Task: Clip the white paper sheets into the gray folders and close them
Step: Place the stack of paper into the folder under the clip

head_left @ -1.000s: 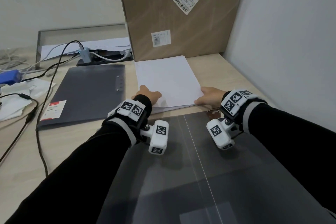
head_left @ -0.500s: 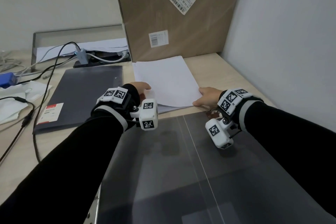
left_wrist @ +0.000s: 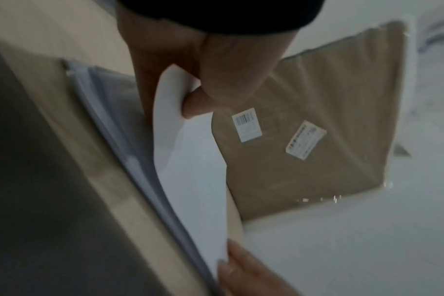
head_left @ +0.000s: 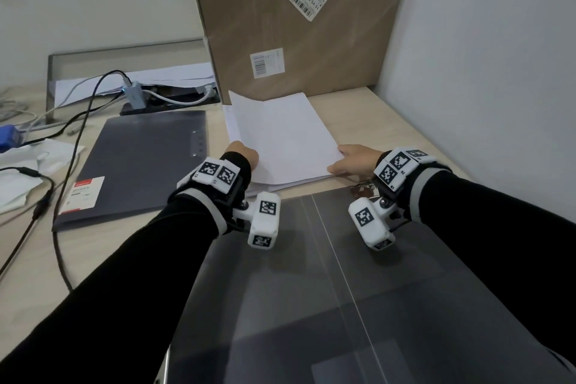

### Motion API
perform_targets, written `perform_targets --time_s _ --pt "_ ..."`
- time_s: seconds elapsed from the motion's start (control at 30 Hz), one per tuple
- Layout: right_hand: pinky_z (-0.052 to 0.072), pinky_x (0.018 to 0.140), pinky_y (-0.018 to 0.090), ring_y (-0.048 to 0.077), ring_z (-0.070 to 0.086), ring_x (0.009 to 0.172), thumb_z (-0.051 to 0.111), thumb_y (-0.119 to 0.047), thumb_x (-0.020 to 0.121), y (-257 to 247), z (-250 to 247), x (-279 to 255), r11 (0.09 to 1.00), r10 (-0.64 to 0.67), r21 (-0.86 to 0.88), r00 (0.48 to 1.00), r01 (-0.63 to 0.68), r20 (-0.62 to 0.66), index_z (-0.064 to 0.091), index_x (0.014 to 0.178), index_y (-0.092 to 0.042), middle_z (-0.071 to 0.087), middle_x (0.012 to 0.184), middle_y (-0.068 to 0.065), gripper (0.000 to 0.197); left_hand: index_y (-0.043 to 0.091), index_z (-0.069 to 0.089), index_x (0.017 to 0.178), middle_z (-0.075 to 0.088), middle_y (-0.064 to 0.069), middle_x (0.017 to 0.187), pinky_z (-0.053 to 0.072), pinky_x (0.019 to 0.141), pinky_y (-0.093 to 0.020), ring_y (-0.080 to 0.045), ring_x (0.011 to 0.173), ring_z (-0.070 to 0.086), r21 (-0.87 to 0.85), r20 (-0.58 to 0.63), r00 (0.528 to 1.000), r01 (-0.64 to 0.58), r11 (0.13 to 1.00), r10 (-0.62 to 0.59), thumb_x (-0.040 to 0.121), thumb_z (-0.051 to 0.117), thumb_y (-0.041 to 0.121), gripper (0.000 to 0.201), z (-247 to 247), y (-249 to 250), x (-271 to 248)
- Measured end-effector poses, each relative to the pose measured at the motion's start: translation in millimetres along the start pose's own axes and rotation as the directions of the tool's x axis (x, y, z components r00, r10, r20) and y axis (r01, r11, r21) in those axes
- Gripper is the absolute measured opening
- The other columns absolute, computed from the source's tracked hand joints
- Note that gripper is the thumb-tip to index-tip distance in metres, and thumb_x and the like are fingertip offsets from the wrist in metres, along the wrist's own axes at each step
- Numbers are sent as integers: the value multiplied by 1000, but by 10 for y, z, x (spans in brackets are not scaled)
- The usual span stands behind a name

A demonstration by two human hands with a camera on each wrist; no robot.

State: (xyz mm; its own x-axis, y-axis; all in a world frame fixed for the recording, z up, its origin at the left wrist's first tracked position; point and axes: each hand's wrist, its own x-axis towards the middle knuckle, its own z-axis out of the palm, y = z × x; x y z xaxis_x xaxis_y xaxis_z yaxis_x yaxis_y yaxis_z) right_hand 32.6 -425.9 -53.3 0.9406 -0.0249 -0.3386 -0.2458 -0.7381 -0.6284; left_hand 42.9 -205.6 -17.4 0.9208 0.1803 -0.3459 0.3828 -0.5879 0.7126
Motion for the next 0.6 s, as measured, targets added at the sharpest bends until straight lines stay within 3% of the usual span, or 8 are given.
perform_targets --time_s 0.17,0.3,0.4,0.47,0.53,0.6 --pt "38 86 26 20 53 105 62 -23 85 -53 59 -59 998 21 -53 999 -22 -25 48 128 -11 57 120 3 47 -5 43 131 49 -21 135 41 100 -35 -36 124 49 106 -18 998 -55 993 57 94 40 2 38 72 -104 9" --pt "40 91 27 25 52 119 62 -25 86 -81 39 -81 995 36 -89 999 -38 -15 45 132 -10 55 131 5 52 -5 42 132 50 -21 135 41 95 -33 -35 124 49 117 10 998 -57 992 56 95 38 3 38 66 -108 8" --pt "41 91 28 24 53 111 62 -24 86 -74 37 -56 995 37 -88 999 -38 -7 45 131 -9 56 128 7 51 -3 40 135 48 -19 137 40 100 -34 -35 125 48 122 20 999 -46 991 44 94 39 5 41 39 -115 46" --pt "40 90 28 22 52 106 61 -25 86 -67 44 -44 995 38 -93 999 -38 -3 44 131 -9 56 127 7 51 -1 38 137 47 -17 138 40 95 -33 -34 125 48 108 25 999 -48 993 45 94 40 6 43 35 -126 44" --pt "42 96 32 23 52 111 61 -28 85 -61 44 -37 994 48 -95 999 -48 7 43 132 -11 55 129 6 53 0 39 136 48 -16 137 38 87 -30 -33 124 49 87 33 998 -52 995 49 93 42 7 43 49 -151 66" --pt "41 97 32 23 52 114 60 -30 86 -61 35 -35 994 56 -92 998 -54 19 41 134 -12 54 128 4 55 1 39 135 49 -15 136 38 87 -30 -33 123 49 56 41 998 -58 997 56 93 44 8 43 61 -175 86"
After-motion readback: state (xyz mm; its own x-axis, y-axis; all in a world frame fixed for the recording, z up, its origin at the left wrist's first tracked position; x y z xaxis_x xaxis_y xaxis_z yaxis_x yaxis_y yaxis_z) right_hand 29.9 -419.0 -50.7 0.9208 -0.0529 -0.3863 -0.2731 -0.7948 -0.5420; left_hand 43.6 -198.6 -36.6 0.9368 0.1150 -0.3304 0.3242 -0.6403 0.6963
